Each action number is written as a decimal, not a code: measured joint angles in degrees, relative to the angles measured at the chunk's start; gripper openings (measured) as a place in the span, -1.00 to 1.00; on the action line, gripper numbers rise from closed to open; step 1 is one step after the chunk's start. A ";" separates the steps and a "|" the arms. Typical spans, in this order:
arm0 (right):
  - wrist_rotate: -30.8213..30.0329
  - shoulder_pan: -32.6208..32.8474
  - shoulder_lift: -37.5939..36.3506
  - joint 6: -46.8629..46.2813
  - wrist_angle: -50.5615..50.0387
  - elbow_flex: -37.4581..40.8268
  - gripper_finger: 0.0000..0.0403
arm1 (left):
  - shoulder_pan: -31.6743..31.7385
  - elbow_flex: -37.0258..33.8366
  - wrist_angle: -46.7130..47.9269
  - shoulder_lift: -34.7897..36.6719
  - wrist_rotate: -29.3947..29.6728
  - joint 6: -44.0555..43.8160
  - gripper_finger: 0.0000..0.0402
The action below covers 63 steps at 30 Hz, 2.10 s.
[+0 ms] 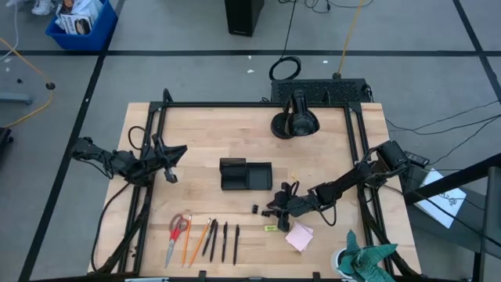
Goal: Pick and place office supplies into organizer
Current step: Put the black binder clip into the black desk organizer
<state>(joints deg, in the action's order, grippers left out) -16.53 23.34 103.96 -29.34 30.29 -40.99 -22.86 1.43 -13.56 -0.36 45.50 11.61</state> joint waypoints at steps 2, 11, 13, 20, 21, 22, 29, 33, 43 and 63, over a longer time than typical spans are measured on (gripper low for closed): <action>0.30 0.00 0.00 -0.01 0.05 0.00 -0.50 | 0.00 0.00 0.00 0.00 0.02 0.03 -0.79; 0.26 -0.06 0.00 -0.20 0.76 0.00 -0.83 | -0.01 0.00 0.00 0.00 0.02 0.16 -0.79; 0.26 -0.10 0.00 -0.10 1.24 0.00 -0.91 | -0.01 0.00 0.00 0.00 0.02 0.18 -0.79; 0.21 -0.10 0.00 2.28 3.64 0.00 -0.98 | -0.01 0.00 0.00 0.00 0.02 0.24 -0.79; 0.19 -0.10 0.00 3.17 4.72 0.00 -0.99 | -0.01 0.00 0.00 0.00 0.02 0.24 -0.79; 0.19 -0.10 0.00 4.17 6.04 0.00 -0.99 | -0.01 0.00 0.00 0.00 0.02 0.24 -0.79; 0.12 -0.40 -4.02 15.10 8.42 -2.12 -0.99 | -0.01 0.00 0.00 0.00 0.04 0.22 -0.79; 0.04 -1.17 -4.50 24.14 3.70 -8.31 -1.00 | -0.01 0.00 -0.04 -0.01 0.05 0.21 -0.79; -1.47 -6.53 -0.60 37.79 -6.30 -19.82 -1.00 | 0.00 0.00 0.02 -0.02 0.39 0.19 -0.79; -7.90 -10.99 11.32 47.32 3.70 -19.93 -1.00 | 0.01 0.00 0.00 -0.02 1.03 1.83 -0.79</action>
<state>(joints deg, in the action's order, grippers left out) -24.43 12.36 115.28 17.98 33.99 -60.93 -22.85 1.43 -13.56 -0.38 46.52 13.43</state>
